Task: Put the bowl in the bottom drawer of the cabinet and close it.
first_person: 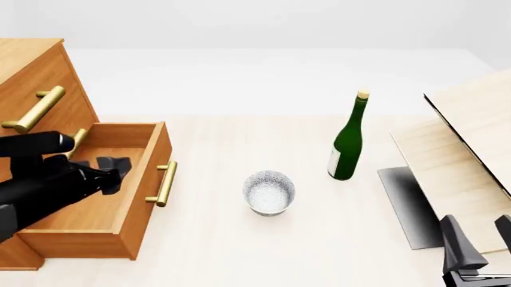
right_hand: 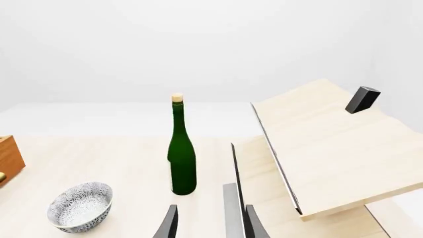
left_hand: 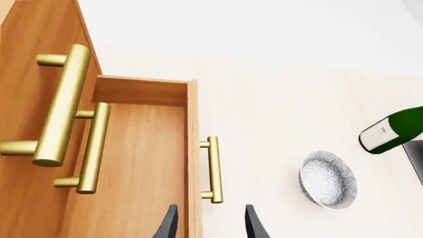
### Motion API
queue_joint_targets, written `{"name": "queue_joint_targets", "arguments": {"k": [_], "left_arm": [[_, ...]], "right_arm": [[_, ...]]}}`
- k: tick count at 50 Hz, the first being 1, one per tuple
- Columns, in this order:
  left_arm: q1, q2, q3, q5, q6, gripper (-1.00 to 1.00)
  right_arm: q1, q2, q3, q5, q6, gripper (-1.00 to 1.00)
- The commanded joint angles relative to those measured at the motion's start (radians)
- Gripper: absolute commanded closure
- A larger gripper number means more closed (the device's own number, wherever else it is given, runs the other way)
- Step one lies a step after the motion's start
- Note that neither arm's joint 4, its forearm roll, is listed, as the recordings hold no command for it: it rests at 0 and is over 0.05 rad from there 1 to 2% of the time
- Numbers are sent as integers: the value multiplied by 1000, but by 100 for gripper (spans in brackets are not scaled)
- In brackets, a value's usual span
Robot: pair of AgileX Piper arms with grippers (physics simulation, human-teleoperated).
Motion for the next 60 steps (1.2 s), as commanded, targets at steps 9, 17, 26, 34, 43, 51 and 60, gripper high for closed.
{"name": "queue_joint_targets", "arguments": {"k": [9,17,26,34,43,51,60], "left_arm": [[-4,123,15,-67,-25,-100],[-11,158,20,-79,-37,-100],[-11,175,34,-87,-42,-100],[-9,186,47,-99,-49,-100],[-12,219,74,-129,-54,-100],[-9,243,82,-145,-58,-100],[-19,262,91,-159,-69,-100]], "right_arm": [[0,0,0,0,0,-100],[0,0,0,0,0,-100],[0,0,0,0,1,-100],[0,-1,0,0,0,-100],[-1,0,0,0,2,-100],[0,-1,0,0,0,-100],[-1,0,0,0,2,-100]]}}
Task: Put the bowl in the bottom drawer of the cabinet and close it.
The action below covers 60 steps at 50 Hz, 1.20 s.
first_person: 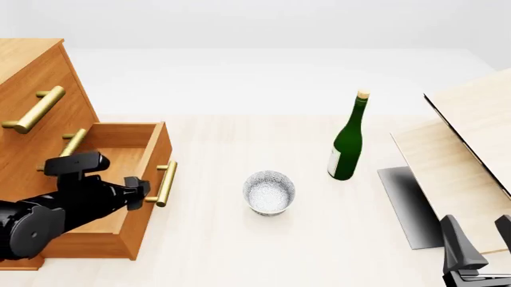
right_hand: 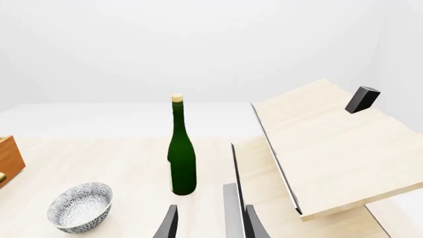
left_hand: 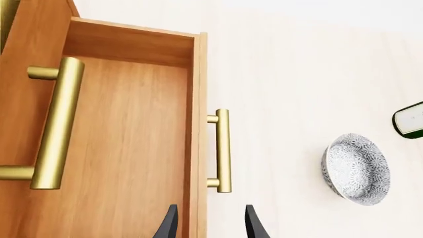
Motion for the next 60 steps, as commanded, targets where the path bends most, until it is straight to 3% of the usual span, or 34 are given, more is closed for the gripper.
{"name": "queue_joint_targets", "arguments": {"k": [1,42,60], "left_arm": [[-10,29,14,-21,-13,-100],[-52,123,50,-88,-39,-100],[-119,127,60,-94,-67,-100]], "right_arm": [[0,0,0,0,0,-100],[-1,0,0,0,1,-100],[-1,0,0,0,1,-100]]}}
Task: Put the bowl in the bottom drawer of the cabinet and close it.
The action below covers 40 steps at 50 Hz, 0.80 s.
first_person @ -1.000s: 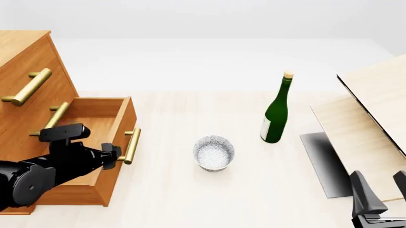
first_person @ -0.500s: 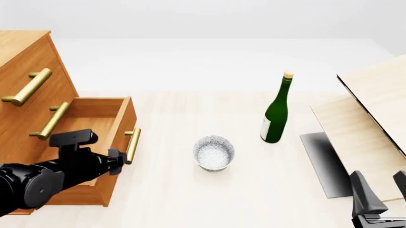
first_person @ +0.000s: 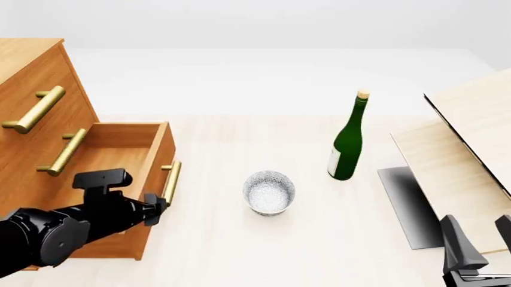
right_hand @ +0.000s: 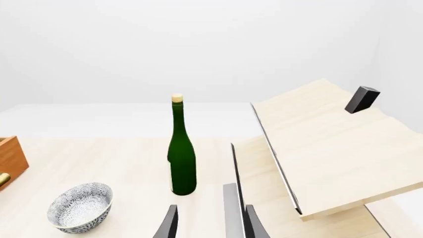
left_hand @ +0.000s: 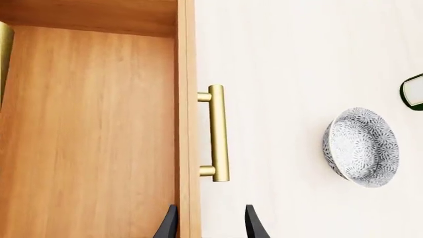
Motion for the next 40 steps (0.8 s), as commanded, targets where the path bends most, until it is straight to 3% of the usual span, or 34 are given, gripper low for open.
{"name": "queue_joint_targets", "arguments": {"k": [1,40], "left_arm": [[-41,4,7,-1,-10,-100],[-128,18,-25,-5,26,-100]], "right_arm": [[0,0,0,0,0,-100],[0,0,0,0,0,-100]]}}
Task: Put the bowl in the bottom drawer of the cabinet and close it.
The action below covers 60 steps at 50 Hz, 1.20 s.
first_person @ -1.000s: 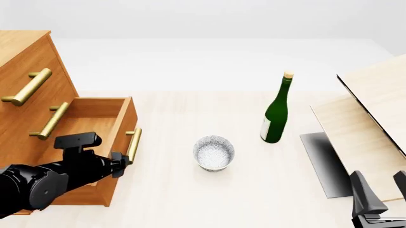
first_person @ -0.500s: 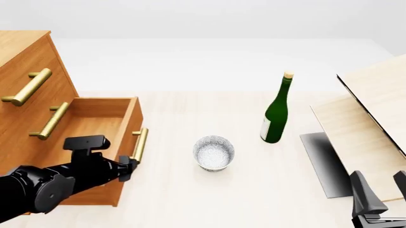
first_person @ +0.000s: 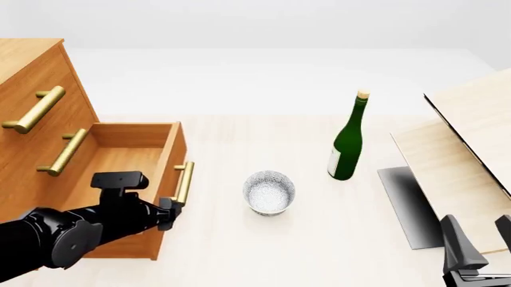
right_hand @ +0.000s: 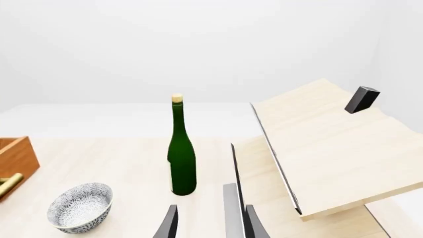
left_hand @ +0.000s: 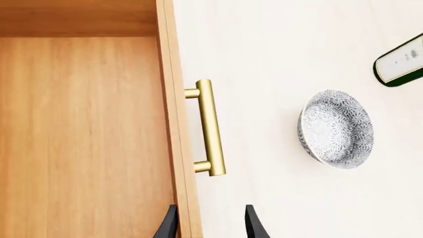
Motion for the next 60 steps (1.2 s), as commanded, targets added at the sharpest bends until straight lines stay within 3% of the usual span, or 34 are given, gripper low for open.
{"name": "queue_joint_targets", "arguments": {"k": [1,23,60], "left_arm": [[-27,0,-11,1,1,-100],[-83,-21,-18,9,-15,-100],[-13,-264,-42,188,59,-100]], "right_arm": [[0,0,0,0,0,-100],[0,0,0,0,0,-100],[0,0,0,0,0,-100]]}}
